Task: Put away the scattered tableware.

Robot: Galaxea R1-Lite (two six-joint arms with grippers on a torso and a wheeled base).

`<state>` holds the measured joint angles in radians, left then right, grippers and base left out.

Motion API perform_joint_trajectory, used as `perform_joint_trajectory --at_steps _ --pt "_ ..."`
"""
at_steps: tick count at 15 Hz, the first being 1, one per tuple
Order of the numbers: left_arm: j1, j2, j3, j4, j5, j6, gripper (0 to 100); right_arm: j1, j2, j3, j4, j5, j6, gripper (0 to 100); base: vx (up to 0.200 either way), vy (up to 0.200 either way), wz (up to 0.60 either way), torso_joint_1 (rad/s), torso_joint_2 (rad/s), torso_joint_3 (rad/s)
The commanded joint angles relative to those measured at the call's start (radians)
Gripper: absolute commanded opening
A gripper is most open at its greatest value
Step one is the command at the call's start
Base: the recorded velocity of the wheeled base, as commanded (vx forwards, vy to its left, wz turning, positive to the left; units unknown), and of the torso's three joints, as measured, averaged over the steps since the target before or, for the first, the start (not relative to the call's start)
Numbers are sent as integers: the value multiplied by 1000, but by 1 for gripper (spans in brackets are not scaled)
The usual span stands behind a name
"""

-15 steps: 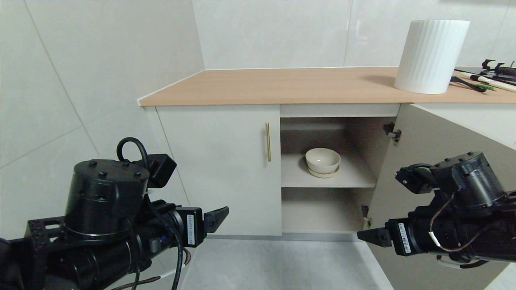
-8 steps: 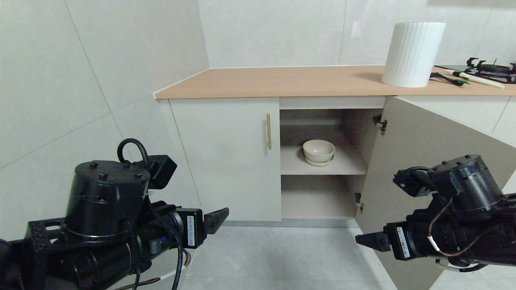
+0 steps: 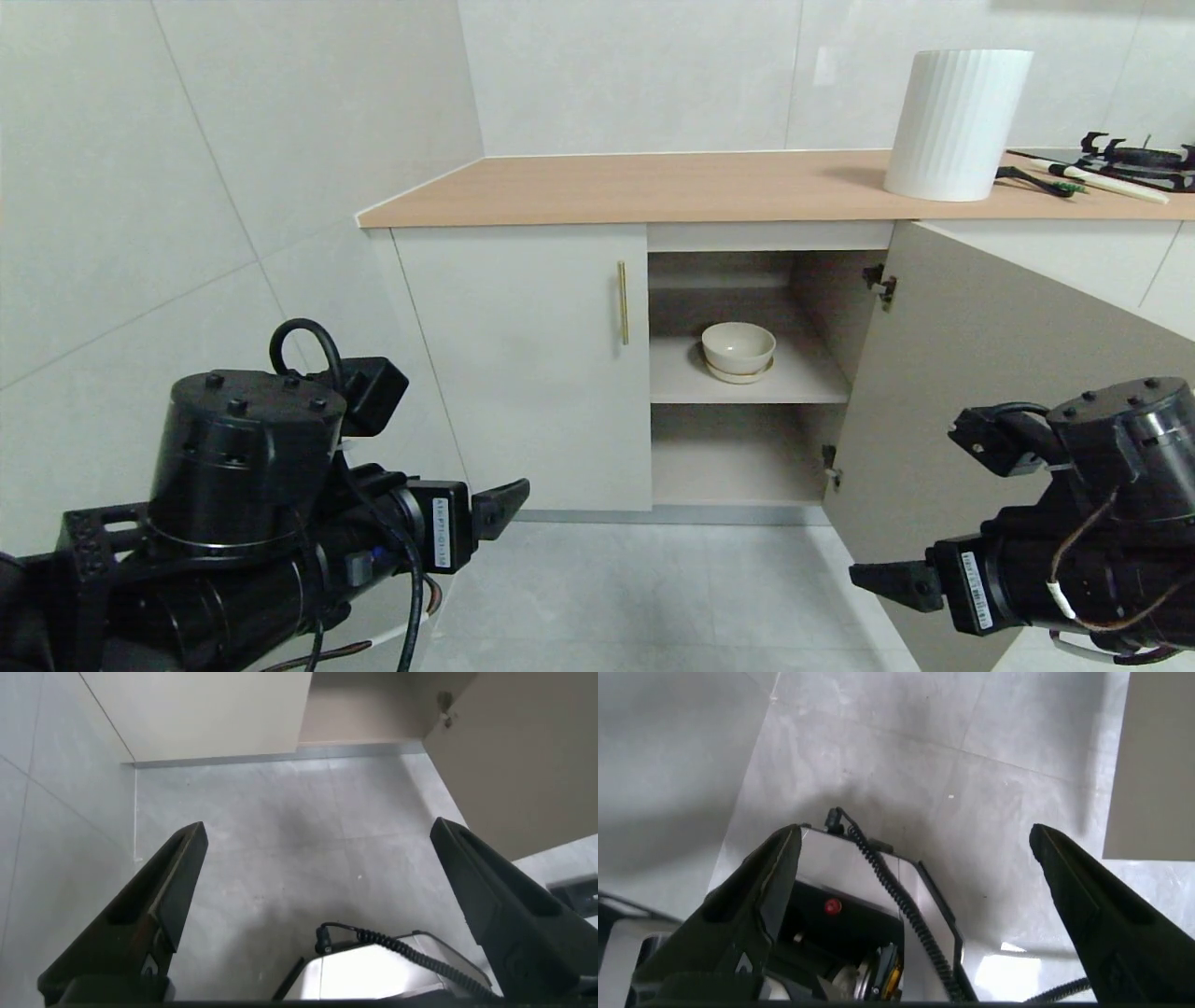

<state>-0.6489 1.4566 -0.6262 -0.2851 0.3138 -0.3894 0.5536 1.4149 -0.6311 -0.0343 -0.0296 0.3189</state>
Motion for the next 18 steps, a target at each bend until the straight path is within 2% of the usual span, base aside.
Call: perform_joint_trajectory --at_steps 1,2,12,15,18 --pt "0 5 0 0 1 0 100 0 -36 11 1 -1 0 100 0 0 0 0 0 0" --pt "0 5 -1 0 1 0 100 0 -37 19 1 -3 0 100 0 0 0 0 0 0" --pt "0 7 -1 0 1 0 100 -3 -105 50 51 -4 -21 100 0 -200 0 2 2 3" --pt "0 8 -1 0 1 0 100 -21 -105 31 112 -16 -21 100 0 0 0 0 0 0" --pt "0 4 -1 0 1 0 100 -116 -94 -13 172 -81 -21 100 0 0 0 0 0 0"
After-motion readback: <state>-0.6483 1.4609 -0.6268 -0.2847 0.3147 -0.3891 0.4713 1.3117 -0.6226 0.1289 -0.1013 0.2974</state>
